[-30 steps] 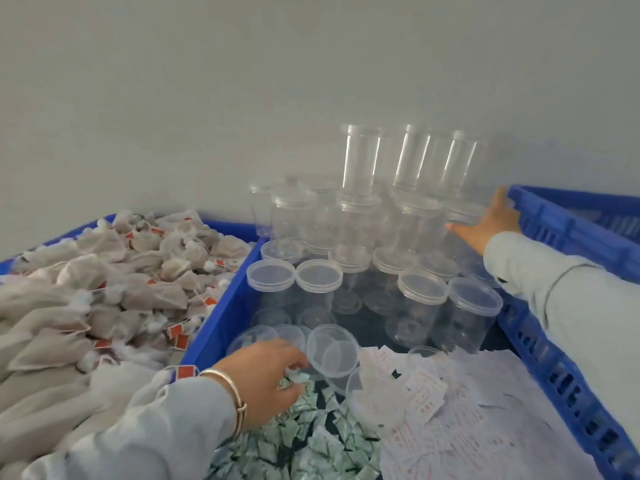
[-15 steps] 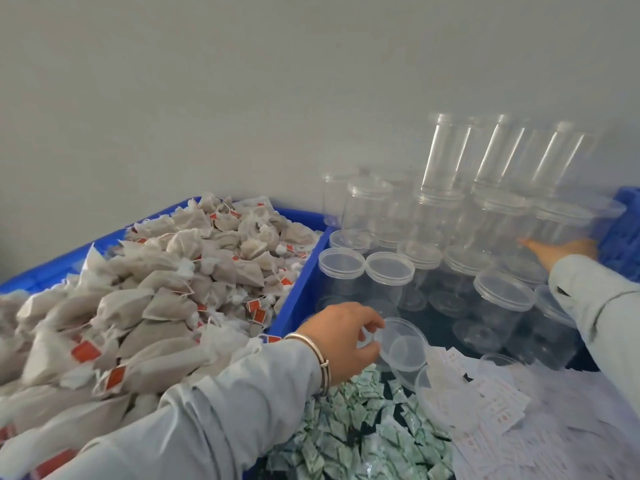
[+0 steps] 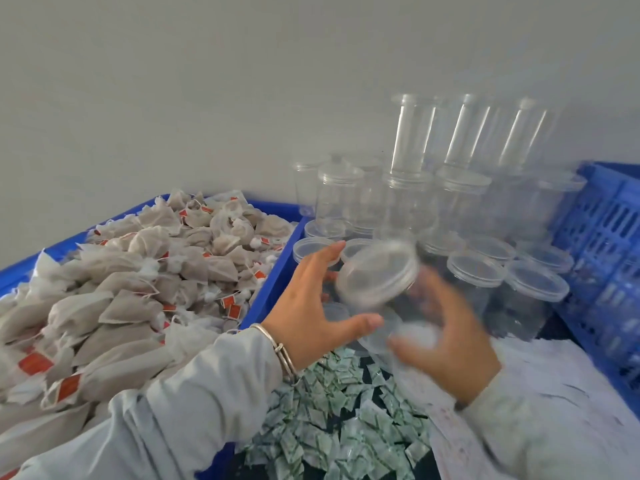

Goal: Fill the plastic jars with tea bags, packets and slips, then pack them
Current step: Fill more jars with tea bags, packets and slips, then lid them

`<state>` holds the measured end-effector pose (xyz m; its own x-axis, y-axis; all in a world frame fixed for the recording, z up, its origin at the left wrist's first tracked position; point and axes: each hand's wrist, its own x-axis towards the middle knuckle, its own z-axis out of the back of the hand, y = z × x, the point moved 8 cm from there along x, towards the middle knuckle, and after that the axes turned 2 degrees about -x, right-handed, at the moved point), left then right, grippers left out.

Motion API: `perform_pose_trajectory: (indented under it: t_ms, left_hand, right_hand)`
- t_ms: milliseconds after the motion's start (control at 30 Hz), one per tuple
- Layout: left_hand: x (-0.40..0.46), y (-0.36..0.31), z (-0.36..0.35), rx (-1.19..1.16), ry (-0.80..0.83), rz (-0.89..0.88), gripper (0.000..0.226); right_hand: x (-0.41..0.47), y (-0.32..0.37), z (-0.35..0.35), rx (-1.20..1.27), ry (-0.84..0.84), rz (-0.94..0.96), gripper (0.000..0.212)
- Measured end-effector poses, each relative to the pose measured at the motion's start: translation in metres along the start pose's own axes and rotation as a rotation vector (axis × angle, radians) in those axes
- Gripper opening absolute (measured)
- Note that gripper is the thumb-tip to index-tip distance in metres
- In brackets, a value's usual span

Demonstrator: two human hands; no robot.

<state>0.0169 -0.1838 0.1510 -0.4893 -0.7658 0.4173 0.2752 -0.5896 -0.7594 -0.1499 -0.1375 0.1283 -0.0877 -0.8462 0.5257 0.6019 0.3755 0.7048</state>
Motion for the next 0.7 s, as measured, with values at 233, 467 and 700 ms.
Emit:
perform_pose_trajectory:
  t_ms: [233,467,700]
  left_hand:
    - [-0.015,0.003,-0.032,0.300,0.375,0.010,0.097]
    - [-0.017,-0.002,-0.041,0.490,0.359,-0.030,0.100]
    - [-0.008,0.004,-0.023,0.299,0.122,0.138,0.053]
  right_hand:
    - [-0.049,-0.008,-0.050,0.238,0.032,-0.007,0.082]
    - [-0.056,-0.022,-0.040,0.038,-0.094,-0.032,0.084]
    - [-0.063,0.012,-0.040,-0.401,-0.300,0.294,0.083]
